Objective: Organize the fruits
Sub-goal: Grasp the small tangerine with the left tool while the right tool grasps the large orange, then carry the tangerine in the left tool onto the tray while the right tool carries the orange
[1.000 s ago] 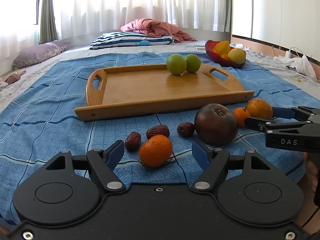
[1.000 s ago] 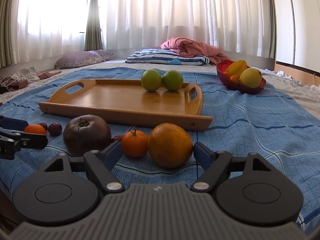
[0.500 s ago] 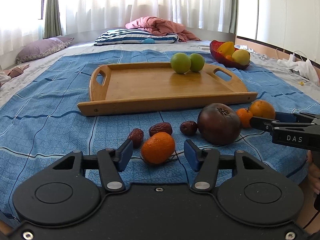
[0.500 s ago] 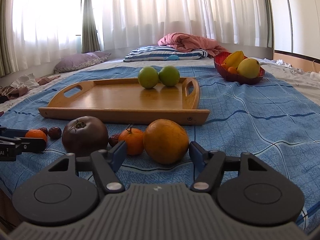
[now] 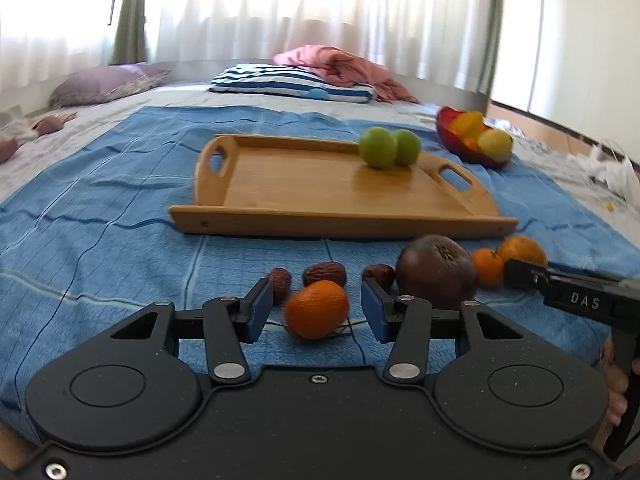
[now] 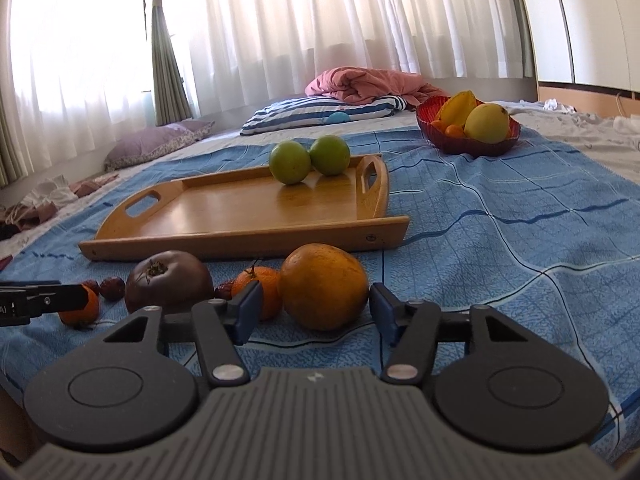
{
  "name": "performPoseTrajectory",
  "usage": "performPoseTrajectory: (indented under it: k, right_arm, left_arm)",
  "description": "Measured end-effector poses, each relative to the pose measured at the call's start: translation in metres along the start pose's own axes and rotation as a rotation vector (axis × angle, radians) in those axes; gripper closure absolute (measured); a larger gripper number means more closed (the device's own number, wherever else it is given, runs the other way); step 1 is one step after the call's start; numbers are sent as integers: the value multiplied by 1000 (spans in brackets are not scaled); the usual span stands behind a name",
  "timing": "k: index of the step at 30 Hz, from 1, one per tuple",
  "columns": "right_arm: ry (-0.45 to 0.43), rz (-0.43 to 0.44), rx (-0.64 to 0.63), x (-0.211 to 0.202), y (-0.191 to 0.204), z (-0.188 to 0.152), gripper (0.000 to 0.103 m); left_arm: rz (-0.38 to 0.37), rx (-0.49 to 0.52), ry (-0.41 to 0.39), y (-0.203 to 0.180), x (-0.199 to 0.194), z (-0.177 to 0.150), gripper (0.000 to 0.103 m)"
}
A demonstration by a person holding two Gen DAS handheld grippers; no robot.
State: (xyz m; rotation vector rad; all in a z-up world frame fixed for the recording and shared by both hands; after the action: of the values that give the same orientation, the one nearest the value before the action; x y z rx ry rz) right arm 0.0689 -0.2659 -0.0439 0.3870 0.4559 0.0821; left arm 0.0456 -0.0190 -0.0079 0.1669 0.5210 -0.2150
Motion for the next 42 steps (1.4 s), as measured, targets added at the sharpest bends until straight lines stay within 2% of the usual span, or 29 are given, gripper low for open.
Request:
performPoseTrajectory:
  k: [5, 12, 20, 24, 28, 32, 38, 42]
  right_arm:
    - [-6, -1, 7, 2, 1, 1, 41]
    - [-14, -12, 9, 6, 3, 3, 41]
    - [2, 4, 62, 14, -1, 6, 39]
    - [3, 5, 111, 17, -5, 8, 48]
    - [-2, 5, 135, 16, -6, 10, 48]
    - [-43, -17, 105, 10, -2, 13, 48]
    - [-95, -9, 62, 7, 8, 32, 48]
    - [-102, -1, 54, 16, 13, 43, 48]
  left_arm:
    - [2, -24, 12, 3, -1, -3, 57]
    - [-26, -77, 60, 3, 9, -10, 67]
    - [-30, -107, 58, 3, 10, -8, 67]
    - [19, -82, 40, -1, 14, -8, 68]
    - [38, -26, 5, -11, 10, 0, 68]
    - [65, 24, -44, -15, 4, 13, 68]
    - [85, 26, -72, -5, 10, 33, 68]
    - [68, 24, -91, 0, 16, 50, 68]
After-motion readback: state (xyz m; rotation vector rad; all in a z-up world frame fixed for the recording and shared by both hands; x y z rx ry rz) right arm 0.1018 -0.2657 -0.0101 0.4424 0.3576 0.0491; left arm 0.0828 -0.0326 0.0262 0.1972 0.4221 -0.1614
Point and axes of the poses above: each gripper's, at about its wrist camera, not at the fingertips, and x roughly the way its jaws point, y to its left, z to its top, the point moved 5 cm from there along x, roughly the way its jaws point, and after that the axes turned 14 degrees about x, right-handed, at the moved point
